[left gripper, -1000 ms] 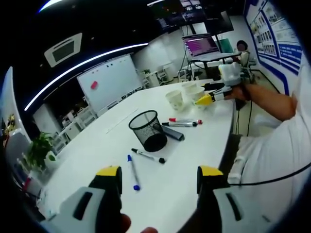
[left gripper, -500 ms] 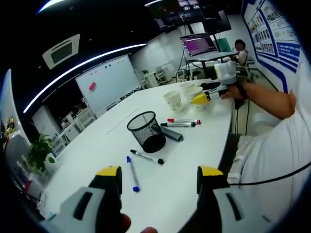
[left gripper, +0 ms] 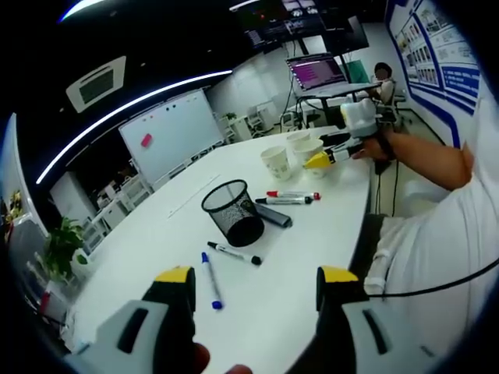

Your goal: Place the scattered laser pointers and whiteboard markers into the pen holder and stack the scattered paper cups together

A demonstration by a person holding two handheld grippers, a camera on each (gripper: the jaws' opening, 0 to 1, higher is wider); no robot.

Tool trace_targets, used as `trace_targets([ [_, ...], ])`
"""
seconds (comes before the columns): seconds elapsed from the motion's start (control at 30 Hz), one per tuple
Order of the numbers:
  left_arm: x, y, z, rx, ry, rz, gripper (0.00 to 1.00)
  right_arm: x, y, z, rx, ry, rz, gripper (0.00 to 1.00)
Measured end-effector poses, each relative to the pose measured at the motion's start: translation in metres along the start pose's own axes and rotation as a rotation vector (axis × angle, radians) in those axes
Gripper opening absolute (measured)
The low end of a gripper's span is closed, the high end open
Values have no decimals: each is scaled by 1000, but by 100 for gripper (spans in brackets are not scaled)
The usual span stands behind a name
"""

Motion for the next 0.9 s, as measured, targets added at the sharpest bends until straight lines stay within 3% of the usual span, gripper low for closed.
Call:
trace_targets([
  [0.3, 0, -3, -2, -9, -2, -2, 63, 3, -1, -2, 2, -19, 3, 66],
  [0.9, 2, -4, -1, -5, -11, -8, 63, 3, -5, -3, -16, -32, -16, 50],
])
Point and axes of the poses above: the point that each gripper's makers call its tool centre point, and the gripper's own axes: z roughly backward along the fingers, x roughly to its right, y roughly out of its top, the point moved 6 cm from there along z, roughly backward along the fingers, and after that the axes turned 1 degree about y, right-handed, at the moved point
